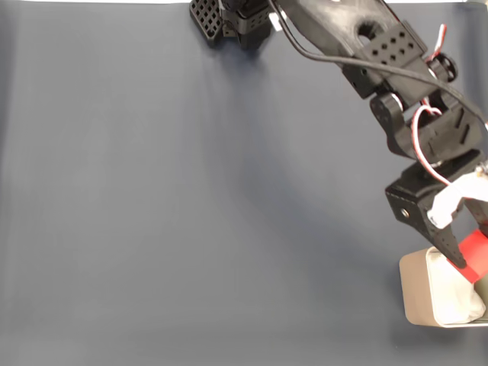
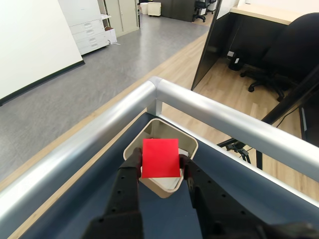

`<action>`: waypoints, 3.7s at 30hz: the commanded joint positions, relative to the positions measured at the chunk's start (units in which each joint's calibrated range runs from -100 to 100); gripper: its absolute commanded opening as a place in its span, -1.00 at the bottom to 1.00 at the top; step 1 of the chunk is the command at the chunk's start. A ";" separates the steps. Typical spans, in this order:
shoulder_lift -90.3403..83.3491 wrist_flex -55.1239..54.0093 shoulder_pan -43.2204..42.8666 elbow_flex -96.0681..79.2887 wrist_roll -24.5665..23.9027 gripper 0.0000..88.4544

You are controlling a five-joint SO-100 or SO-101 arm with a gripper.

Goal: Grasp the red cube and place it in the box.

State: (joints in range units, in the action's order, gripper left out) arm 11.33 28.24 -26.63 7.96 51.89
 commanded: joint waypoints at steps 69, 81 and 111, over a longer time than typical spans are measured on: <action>9.98 0.94 0.92 12.39 -1.17 -0.05; 9.98 -0.13 0.92 12.39 -1.17 -0.04; -14.54 -0.54 18.75 -3.58 -2.78 -1.00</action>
State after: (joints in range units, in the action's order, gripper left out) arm 6.38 28.48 -11.72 7.59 48.72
